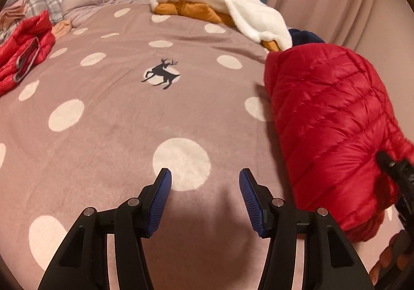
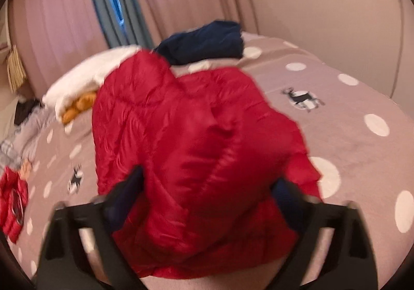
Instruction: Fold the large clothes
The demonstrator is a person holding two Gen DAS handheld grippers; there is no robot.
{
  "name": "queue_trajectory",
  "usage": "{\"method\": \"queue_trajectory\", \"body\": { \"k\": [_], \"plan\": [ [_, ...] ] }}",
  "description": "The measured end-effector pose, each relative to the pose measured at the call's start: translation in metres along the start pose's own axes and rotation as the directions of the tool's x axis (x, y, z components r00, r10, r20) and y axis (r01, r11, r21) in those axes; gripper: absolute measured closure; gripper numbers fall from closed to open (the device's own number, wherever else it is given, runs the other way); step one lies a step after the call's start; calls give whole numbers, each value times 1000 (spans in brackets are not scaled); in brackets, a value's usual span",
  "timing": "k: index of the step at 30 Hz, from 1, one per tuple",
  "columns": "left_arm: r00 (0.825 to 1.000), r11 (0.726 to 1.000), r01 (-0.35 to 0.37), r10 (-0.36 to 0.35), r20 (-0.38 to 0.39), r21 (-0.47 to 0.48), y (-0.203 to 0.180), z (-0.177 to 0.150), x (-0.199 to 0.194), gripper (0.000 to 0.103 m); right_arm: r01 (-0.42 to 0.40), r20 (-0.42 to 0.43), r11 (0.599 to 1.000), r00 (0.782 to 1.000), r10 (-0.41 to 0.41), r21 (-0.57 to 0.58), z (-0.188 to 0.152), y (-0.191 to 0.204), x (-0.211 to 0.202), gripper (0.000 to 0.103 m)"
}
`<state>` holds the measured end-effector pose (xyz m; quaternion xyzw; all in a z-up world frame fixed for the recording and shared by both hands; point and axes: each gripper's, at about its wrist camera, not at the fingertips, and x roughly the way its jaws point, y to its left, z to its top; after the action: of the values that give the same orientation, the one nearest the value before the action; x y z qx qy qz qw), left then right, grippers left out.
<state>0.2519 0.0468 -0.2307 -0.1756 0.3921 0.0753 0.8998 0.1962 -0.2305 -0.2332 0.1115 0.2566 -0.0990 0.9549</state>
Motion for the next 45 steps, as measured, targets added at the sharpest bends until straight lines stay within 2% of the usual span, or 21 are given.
{"method": "queue_trajectory", "body": {
  "k": [1, 3, 4, 11, 18, 22, 25, 30, 33, 38, 39, 41, 43, 45],
  "plan": [
    [1000, 1000, -5, 5, -1, 1, 1, 0, 1, 48, 4, -4, 1000, 1000, -4, -6, -2, 1, 2, 59],
    [1000, 1000, -16, 16, -7, 3, 1, 0, 3, 48, 31, 28, 999, 999, -30, -33, -5, 4, 0, 72],
    [1000, 1000, -17, 17, -8, 2, 1, 0, 3, 48, 34, 46, 999, 998, -33, -40, -6, 4, -3, 76],
    [1000, 1000, -20, 20, 14, 9, -3, 1, -6, 48, 16, 106, 999, 994, -20, 36, 1, -26, -34, 80],
    [999, 999, -19, 18, 33, 32, -16, -3, -13, 48, 74, 105, 987, 990, -89, 142, -8, -74, -58, 80],
    [1000, 999, -11, 11, 17, 44, -23, -7, -11, 48, 140, 38, 970, 988, -150, 200, -26, -102, -38, 72],
    [1000, 999, -11, 11, 2, 50, -27, -11, -8, 48, 205, -6, 963, 978, -207, 172, -42, -109, -8, 72],
    [1000, 998, -14, 14, -9, 62, -32, -13, -5, 48, 182, -32, 963, 983, -179, 201, -44, -113, 10, 73],
    [1000, 998, -10, 11, -16, 57, -34, -13, -5, 48, 199, -34, 963, 980, -196, 184, -42, -110, 18, 73],
    [1000, 998, -1, 1, -9, 70, -39, -11, -13, 48, 175, -36, 967, 985, -171, 187, -39, -110, 10, 68],
    [1000, 997, -4, 4, 5, 79, -41, -10, -16, 48, 147, -39, 970, 989, -142, 194, -37, -113, 4, 64],
    [999, 996, -11, 8, 33, 85, -47, -6, -21, 48, 127, -52, 969, 992, -118, 211, -30, -117, -5, 47],
    [999, 996, 2, -7, 52, 84, -54, 0, -23, 48, 135, -55, 960, 991, -125, 246, -22, -123, -23, 27],
    [997, 995, 21, -28, 68, 93, -64, 7, -23, 48, 118, -15, 960, 993, -118, 255, -12, -124, -42, 25]
  ]
}}
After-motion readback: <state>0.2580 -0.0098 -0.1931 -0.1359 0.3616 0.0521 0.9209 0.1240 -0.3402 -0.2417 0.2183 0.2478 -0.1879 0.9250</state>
